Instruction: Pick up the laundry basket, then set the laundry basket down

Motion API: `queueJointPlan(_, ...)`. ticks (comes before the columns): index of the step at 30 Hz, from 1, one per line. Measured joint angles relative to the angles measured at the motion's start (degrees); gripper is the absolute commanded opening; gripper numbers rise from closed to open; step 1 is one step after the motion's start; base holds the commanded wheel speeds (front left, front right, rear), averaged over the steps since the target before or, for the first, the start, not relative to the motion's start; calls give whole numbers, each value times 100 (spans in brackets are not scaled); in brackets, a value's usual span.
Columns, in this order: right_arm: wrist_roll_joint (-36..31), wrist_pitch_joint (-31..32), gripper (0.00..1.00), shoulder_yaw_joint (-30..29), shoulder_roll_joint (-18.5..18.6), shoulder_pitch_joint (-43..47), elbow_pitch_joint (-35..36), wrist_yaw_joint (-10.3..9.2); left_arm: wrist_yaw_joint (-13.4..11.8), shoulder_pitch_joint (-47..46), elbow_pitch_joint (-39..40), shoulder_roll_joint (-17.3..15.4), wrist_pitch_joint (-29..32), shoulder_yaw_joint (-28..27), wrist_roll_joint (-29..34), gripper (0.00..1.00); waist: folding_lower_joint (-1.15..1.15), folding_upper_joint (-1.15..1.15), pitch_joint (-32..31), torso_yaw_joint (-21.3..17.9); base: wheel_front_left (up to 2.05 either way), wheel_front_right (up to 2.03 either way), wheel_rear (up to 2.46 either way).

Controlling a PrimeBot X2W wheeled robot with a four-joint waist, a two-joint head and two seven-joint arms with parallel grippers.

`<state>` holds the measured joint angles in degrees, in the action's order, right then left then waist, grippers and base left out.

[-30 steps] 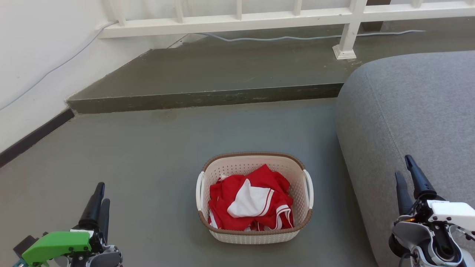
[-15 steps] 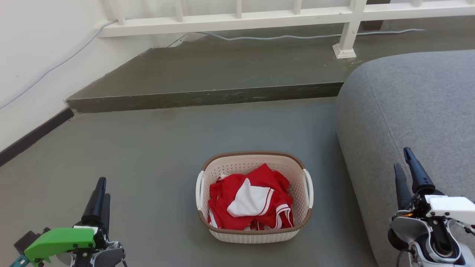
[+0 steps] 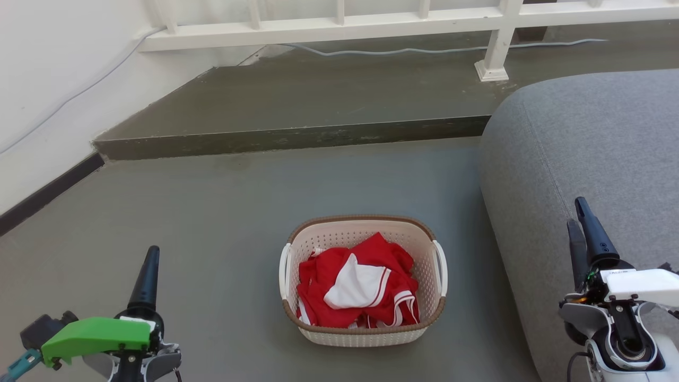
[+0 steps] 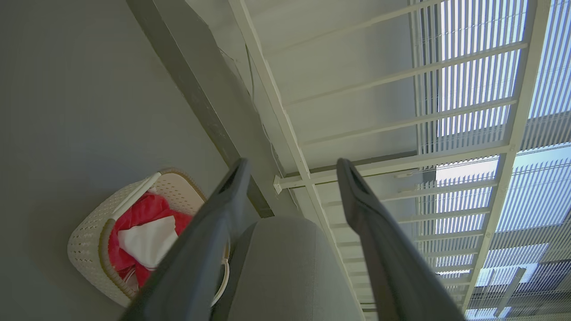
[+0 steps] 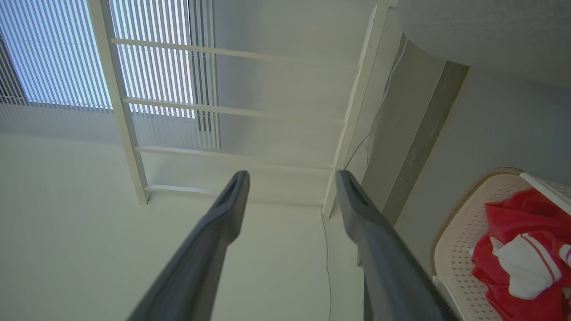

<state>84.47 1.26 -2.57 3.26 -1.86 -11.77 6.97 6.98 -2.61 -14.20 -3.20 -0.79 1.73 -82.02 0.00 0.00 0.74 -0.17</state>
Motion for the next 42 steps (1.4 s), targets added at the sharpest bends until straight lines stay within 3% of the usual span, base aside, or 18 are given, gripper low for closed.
queueJointPlan(12, -808, -342, 100, 342, 281, -3, 67, 0, 1, -129, 205, -22, -200, 34, 1003, 100, 0, 0, 39, 5, 0, 0, 0)
queueJointPlan(23, -1767, -586, 100, 667, 454, -53, 88, 1, 1, -133, 352, -155, -432, 354, 2386, 100, 0, 0, 87, -20, 0, 0, 0)
queueJointPlan(33, -2897, -788, 100, 530, 476, -237, 276, 4, 5, -213, 419, -208, -614, 597, 3767, 100, 0, 0, 139, -63, 0, 0, 0)
queueJointPlan(42, -3920, -985, 100, 537, 486, -242, 378, -1, -2, -261, 538, -168, -788, 744, 4649, 100, 0, 0, 196, -92, 0, 0, 0)
